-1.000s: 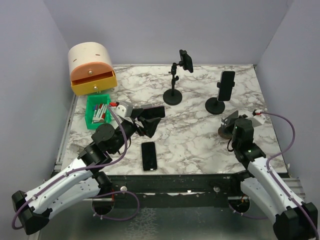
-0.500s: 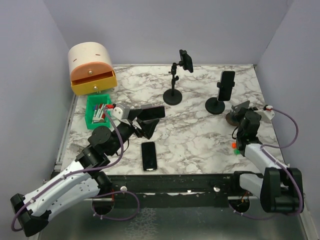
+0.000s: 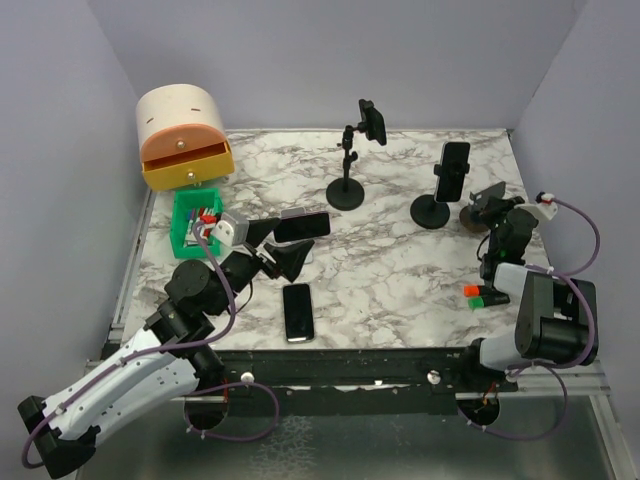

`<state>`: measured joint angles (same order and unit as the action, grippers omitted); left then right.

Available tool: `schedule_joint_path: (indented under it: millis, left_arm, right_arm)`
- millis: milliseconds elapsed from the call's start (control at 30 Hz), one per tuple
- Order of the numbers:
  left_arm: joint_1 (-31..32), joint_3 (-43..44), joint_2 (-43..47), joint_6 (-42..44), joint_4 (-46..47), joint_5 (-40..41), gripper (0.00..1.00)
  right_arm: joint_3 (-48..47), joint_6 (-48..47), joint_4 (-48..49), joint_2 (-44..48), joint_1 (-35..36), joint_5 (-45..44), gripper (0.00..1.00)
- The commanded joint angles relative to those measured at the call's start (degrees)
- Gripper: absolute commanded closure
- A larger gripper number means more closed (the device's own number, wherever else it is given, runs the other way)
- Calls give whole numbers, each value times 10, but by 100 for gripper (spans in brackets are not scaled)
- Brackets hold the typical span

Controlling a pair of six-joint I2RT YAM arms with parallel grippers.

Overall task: Remove the phone from the phone stand
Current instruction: Place the phone stand at the center of the board.

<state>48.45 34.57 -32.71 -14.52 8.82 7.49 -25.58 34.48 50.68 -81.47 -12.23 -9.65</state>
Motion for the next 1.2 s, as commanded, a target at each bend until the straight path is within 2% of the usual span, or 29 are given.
schedule_joint_path:
  millis: [0, 900, 1067, 1167]
  left_arm:
    - [-4, -10, 14, 10, 25, -34, 1]
    - [-14, -14, 13, 4, 37, -54, 1]
    - [-17, -16, 13, 0, 39, -62, 1]
    - [-17, -16, 13, -1, 40, -63, 1]
  right_arm:
    - [-35, -26, 58, -22, -11, 56, 100]
    - [-8, -54, 9, -36, -36, 86, 99]
    - [-1, -61, -8, -27, -37, 76, 87]
    - [4, -60, -16, -21, -37, 70, 75]
